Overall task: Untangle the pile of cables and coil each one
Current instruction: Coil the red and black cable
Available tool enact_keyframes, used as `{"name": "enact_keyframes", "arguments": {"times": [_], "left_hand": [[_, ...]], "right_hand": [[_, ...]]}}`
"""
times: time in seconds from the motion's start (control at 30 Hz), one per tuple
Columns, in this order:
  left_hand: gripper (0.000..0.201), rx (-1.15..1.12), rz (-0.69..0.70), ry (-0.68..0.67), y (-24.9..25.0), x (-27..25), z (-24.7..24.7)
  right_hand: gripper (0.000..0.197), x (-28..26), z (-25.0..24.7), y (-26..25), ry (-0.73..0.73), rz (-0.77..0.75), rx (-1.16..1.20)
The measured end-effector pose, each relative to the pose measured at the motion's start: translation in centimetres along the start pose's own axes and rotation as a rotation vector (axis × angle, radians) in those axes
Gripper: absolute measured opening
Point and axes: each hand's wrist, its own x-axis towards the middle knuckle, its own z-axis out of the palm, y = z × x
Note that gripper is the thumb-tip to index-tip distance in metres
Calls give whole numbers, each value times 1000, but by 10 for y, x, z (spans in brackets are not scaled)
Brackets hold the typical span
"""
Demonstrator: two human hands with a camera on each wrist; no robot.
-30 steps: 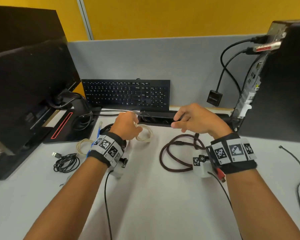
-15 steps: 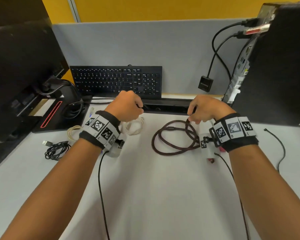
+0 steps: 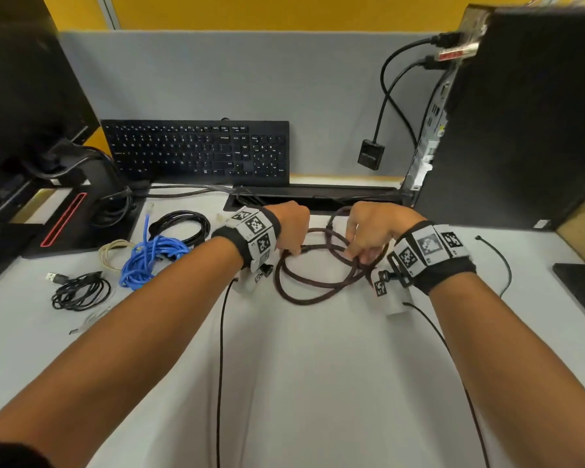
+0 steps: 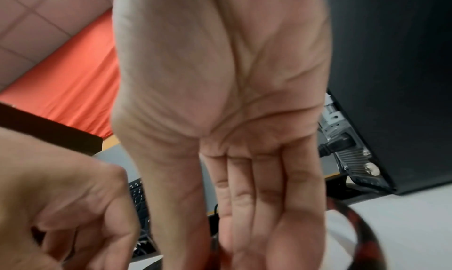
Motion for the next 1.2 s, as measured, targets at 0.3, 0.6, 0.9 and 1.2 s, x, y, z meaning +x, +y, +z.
{"name": "enact_keyframes", "arguments": {"times": [0.3, 0.6, 0.9, 1.2], "left_hand": [[23, -219, 95, 232, -26, -1, -5], [56, -211, 378, 570, -12, 4, 5], [21, -297, 284, 577, -27, 0, -4], [17, -662, 51, 846, -65, -7, 4]], "right_hand": [[21, -8, 3, 5, 198, -43, 222], [15, -24, -2, -8, 316, -227, 444], [34, -24, -7, 5, 128, -171, -5], [17, -19, -3, 35, 324, -79, -126]]}}
